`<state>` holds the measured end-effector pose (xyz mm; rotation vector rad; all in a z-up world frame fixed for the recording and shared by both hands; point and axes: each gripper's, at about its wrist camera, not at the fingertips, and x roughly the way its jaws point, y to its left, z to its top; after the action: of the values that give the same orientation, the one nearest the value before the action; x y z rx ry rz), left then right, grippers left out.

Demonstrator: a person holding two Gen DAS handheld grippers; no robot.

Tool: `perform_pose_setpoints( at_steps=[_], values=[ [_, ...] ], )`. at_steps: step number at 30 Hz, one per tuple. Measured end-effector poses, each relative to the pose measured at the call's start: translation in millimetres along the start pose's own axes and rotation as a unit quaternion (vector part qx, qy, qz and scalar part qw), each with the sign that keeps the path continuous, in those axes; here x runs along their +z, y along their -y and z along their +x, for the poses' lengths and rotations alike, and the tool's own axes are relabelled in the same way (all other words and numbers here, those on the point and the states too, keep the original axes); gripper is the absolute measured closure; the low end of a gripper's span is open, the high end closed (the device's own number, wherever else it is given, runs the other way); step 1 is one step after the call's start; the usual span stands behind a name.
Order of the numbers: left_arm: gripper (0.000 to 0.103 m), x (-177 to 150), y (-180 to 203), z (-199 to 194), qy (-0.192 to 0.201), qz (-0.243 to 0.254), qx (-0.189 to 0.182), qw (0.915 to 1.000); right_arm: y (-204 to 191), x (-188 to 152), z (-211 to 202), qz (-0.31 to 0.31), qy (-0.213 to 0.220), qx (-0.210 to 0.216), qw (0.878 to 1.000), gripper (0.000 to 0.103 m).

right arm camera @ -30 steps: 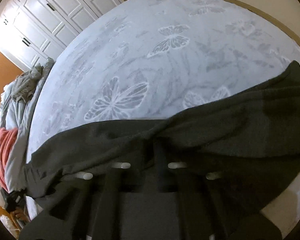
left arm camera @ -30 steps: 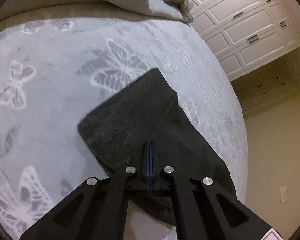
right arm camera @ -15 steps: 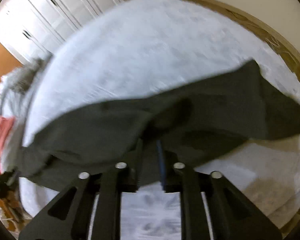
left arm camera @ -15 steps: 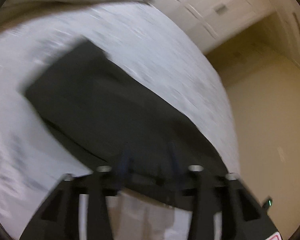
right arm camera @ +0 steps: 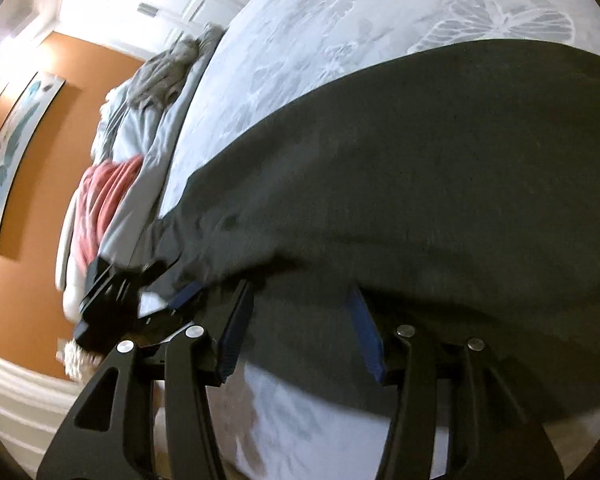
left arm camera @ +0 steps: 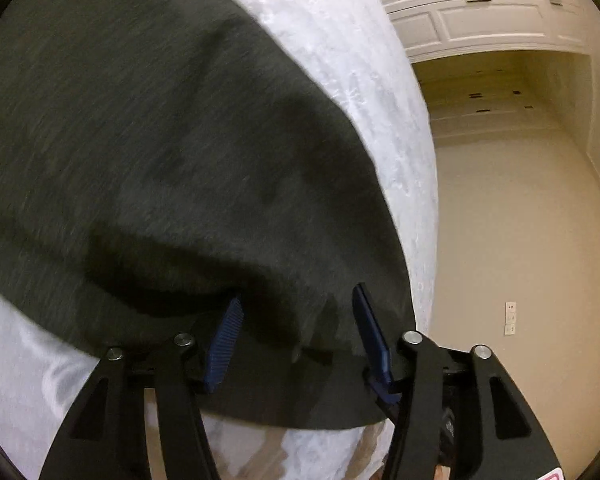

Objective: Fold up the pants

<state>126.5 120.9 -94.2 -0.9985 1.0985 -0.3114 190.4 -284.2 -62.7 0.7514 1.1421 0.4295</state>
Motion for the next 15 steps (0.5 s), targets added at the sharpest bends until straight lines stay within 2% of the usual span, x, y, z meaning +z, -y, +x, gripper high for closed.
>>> perform_pose_setpoints(
  at_steps=[1, 2, 3, 4, 7, 10, 12, 13, 14, 15],
  values=[
    [0.091, -0.3, 1.8, 0.3, 0.0, 0.01, 0.0, 1.0, 6.3, 2.3, -0.3, 0.012, 0.01, 0.011, 1.0, 0.055],
    [0.103, 1.6, 5.4, 0.7, -0.002, 0.027, 0.008, 0.9996, 11.3, -6.6, -10.2, 0.017, 0.017, 0.022, 0.999, 0.063],
    [0.103, 2.6, 7.6, -1.0, -0.001, 0.037, 0.01, 0.9992, 14.1, -3.6, -15.1, 0.011, 0.029, 0.026, 0.999, 0.089],
    [0.103, 1.8, 8.7, -3.2, 0.001, 0.042, 0.01, 0.9991, 12.3, -7.7, -18.4, 0.001, 0.033, 0.026, 0.999, 0.101],
    [0.103, -4.8, 12.9, -21.7, 0.0, 0.057, 0.005, 0.9984, -10.9, -19.6, -39.7, -0.047, 0.03, 0.036, 0.998, 0.101],
    [0.103, -19.8, 11.9, -52.6, -0.006, 0.074, -0.003, 0.9972, -40.7, -56.8, -61.4, -0.118, 0.001, 0.037, 0.992, 0.101],
    [0.103, -27.3, 7.6, -58.3, -0.015, 0.087, 0.006, 0.9961, -42.0, -74.0, -57.6, -0.156, -0.026, -0.027, 0.987, 0.1],
    [0.103, -27.2, 5.1, -56.8, -0.022, 0.094, 0.024, 0.995, -37.4, -74.6, -52.9, -0.161, -0.032, -0.077, 0.983, 0.1],
    [0.102, -26.9, 1.3, -49.6, -0.027, 0.106, 0.059, 0.9923, -30.9, -71.9, -47.0, -0.16, -0.041, -0.127, 0.978, 0.094],
    [0.102, -27.4, -3.4, -42.7, -0.031, 0.112, 0.087, 0.9894, -20.4, -65.7, -43.8, -0.146, -0.062, -0.177, 0.971, 0.093]
  ],
)
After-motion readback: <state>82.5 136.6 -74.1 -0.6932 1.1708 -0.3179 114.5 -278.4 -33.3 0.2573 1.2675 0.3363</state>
